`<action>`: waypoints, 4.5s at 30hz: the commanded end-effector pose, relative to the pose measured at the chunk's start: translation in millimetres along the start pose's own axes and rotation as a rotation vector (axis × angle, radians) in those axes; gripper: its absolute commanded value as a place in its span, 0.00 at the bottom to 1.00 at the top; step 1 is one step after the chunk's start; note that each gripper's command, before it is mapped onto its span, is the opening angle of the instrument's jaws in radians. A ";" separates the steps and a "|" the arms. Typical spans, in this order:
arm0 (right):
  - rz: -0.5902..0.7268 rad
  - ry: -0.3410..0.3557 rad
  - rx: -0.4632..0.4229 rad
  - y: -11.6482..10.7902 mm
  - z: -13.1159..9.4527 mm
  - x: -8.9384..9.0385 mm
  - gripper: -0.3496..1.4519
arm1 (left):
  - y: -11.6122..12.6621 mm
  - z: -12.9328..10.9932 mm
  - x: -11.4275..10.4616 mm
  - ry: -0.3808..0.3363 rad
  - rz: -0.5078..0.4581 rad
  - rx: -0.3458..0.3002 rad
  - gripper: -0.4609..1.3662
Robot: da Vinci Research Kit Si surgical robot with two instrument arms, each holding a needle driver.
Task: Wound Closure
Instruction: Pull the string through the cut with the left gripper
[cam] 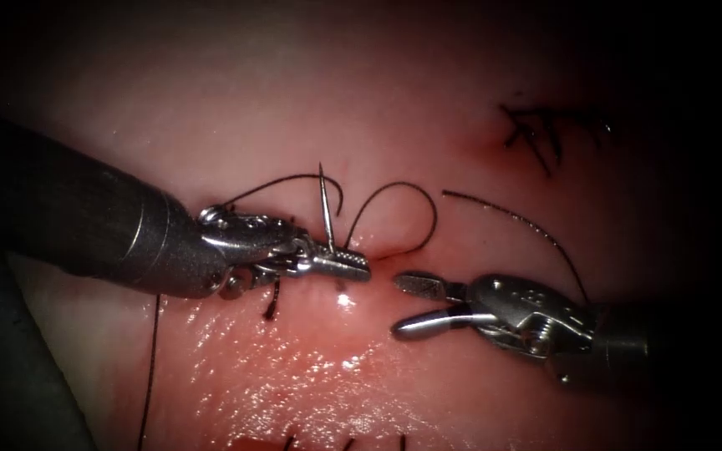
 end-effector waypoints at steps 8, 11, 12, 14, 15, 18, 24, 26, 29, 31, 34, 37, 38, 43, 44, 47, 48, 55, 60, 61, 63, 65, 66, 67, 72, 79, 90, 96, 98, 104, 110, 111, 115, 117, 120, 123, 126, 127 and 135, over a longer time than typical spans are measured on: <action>-0.016 0.001 0.002 0.6 0.5 -0.7 0.73 | 1.6 -2.1 3.1 -0.073 -0.217 -0.102 0.06; -0.024 0.001 0.002 0.7 0.6 -1.0 0.73 | 2.4 -2.8 3.9 -0.094 -0.268 -0.121 0.06; -0.025 0.001 0.002 0.8 0.6 -1.1 0.72 | 2.7 -3.0 4.2 -0.106 -0.294 -0.131 0.06; -0.026 0.001 0.002 0.8 0.6 -1.3 0.72 | 3.2 -3.3 4.4 -0.126 -0.324 -0.148 0.06; -0.027 0.001 0.002 0.8 0.6 -1.3 0.71 | 3.6 -3.5 4.7 -0.143 -0.353 -0.169 0.06; -0.028 0.001 0.002 0.8 0.6 -1.4 0.71 | 4.0 -3.8 4.9 -0.157 -0.378 -0.203 0.06; -0.028 0.001 0.006 0.8 0.6 -1.5 0.70 | 5.4 -4.4 5.5 -0.157 -0.305 -0.268 0.06; -0.028 0.001 0.006 0.8 0.6 -1.5 0.71 | 6.1 -4.5 5.5 -0.140 -0.186 -0.284 0.06; -0.028 0.001 0.006 0.8 0.6 -1.5 0.71 | 7.0 -4.7 5.2 -0.110 -0.012 -0.293 0.06; -0.028 0.001 0.006 0.8 0.6 -1.5 0.71 | 7.6 -5.0 4.8 -0.090 0.106 -0.289 0.06; -0.029 0.001 0.006 0.9 0.6 -1.5 0.71 | 8.7 -5.7 4.2 -0.061 0.220 -0.273 0.06; -0.029 0.001 0.006 0.9 0.6 -1.5 0.71 | 9.5 -6.6 3.6 -0.018 0.274 -0.251 0.06; -0.029 0.001 0.006 0.9 0.6 -1.5 0.71 | 9.9 -7.2 3.2 -0.005 0.307 -0.228 0.06; -0.029 0.001 0.006 0.9 0.6 -1.5 0.71 | 10.8 -8.9 2.3 0.037 0.437 -0.159 0.06; -0.029 0.001 0.006 0.9 0.6 -1.5 0.71 | 11.0 -9.4 2.1 0.052 0.485 -0.144 0.06; -0.029 0.001 0.006 0.9 0.6 -1.5 0.71 | 11.4 -10.2 1.9 0.081 0.580 -0.112 0.06; -0.029 0.001 0.006 0.9 0.6 -1.6 0.71 | 11.6 -10.5 1.8 0.100 0.649 -0.083 0.06; -0.029 0.001 0.006 1.0 0.6 -1.6 0.70 | 12.2 -11.0 1.5 0.182 0.938 0.037 0.06; -0.030 0.001 0.006 1.1 0.6 -1.7 0.69 | 12.7 -11.9 2.4 0.244 1.133 0.121 0.06; -0.030 0.001 0.006 1.1 0.6 -1.7 0.69 | 12.8 -12.1 2.6 0.250 1.152 0.133 0.06; -0.030 0.001 0.006 1.1 0.7 -1.7 0.69 | 13.0 -12.8 3.4 0.274 1.200 0.171 0.06; -0.031 0.001 0.005 1.2 0.7 -1.8 0.68 | 13.4 -13.7 4.3 0.301 1.236 0.203 0.06; -0.031 0.001 0.005 1.3 0.7 -1.8 0.68 | 13.5 -13.9 4.5 0.310 1.244 0.210 0.06; -0.031 0.001 0.005 1.3 0.7 -1.8 0.68 | 13.6 -14.2 4.8 0.319 1.256 0.220 0.06; -0.031 0.001 0.005 1.4 0.7 -1.9 0.67 | 14.1 -15.9 5.9 0.367 1.308 0.267 0.06; -0.031 0.001 0.005 1.5 0.9 -1.9 0.65 | 14.5 -17.7 7.6 0.413 1.367 0.320 0.06; -0.031 0.001 0.006 1.5 1.0 -1.9 0.66 | 14.9 -19.5 9.8 0.448 1.384 0.352 0.06; -0.031 0.001 0.006 1.5 0.9 -1.9 0.66 | 15.7 -20.3 11.1 0.464 1.395 0.363 0.06; -0.032 0.001 0.006 1.5 0.9 -1.9 0.66 | 16.0 -20.6 11.7 0.468 1.398 0.370 0.06; -0.033 0.001 0.007 1.5 0.9 -2.0 0.66 | 16.6 -21.4 13.0 0.498 1.394 0.369 0.06; -0.035 0.001 0.009 1.4 0.8 -2.2 0.66 | 16.8 -22.0 13.5 0.530 1.388 0.362 0.06; -0.035 0.001 0.009 1.4 0.8 -2.2 0.66 | 16.8 -22.0 13.5 0.530 1.388 0.361 0.06; -0.036 0.001 0.009 1.4 0.9 -2.3 0.66 | 16.8 -21.8 13.1 0.534 1.381 0.356 0.06; -0.036 0.001 0.009 1.4 0.9 -2.3 0.67 | 16.7 -21.6 12.7 0.523 1.387 0.355 0.06; -0.036 0.001 0.009 1.3 0.9 -2.3 0.67 | 16.4 -20.9 11.5 0.493 1.387 0.343 0.06; -0.036 0.001 0.009 1.3 0.9 -2.3 0.68 | 16.0 -20.0 10.3 0.476 1.386 0.337 0.06; -0.035 0.001 0.009 1.3 0.9 -2.2 0.69 | 15.2 -18.5 8.3 0.453 1.383 0.330 0.06; -0.035 0.001 0.009 1.3 0.9 -2.2 0.70 | 14.9 -18.1 7.8 0.450 1.383 0.331 0.06; -0.030 0.000 0.012 1.1 0.4 -1.6 0.74 | 12.0 -15.3 3.5 0.418 1.372 0.332 0.06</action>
